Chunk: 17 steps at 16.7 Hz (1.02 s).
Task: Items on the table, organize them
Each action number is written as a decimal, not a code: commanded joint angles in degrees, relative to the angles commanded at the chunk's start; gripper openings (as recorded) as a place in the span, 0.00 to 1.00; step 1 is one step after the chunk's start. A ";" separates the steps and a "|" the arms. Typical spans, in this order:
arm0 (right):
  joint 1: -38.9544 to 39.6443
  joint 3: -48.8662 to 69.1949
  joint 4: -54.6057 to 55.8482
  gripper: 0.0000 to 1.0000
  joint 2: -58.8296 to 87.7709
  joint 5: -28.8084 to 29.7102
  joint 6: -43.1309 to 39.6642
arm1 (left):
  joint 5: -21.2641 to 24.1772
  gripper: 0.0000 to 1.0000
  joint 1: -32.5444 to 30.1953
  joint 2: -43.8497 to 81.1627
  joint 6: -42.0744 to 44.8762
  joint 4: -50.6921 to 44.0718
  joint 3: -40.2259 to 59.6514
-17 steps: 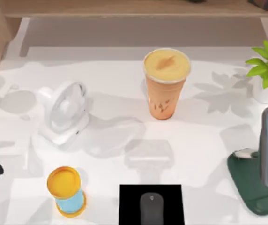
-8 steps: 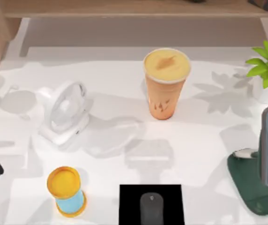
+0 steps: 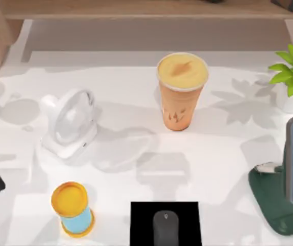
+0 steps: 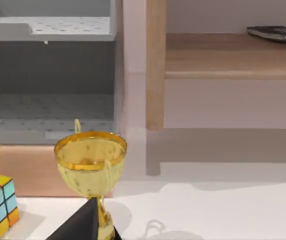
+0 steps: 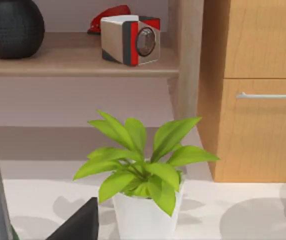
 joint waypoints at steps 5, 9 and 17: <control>0.00 0.00 0.00 1.00 0.00 0.00 0.00 | -4.68 1.00 -8.14 13.90 0.03 7.39 4.49; 0.00 0.00 0.00 1.00 0.00 0.00 0.00 | -11.14 1.00 -18.71 33.03 0.15 16.96 10.45; 0.00 0.00 0.00 1.00 0.00 0.00 0.00 | -27.53 1.00 -42.69 80.90 0.50 40.82 26.82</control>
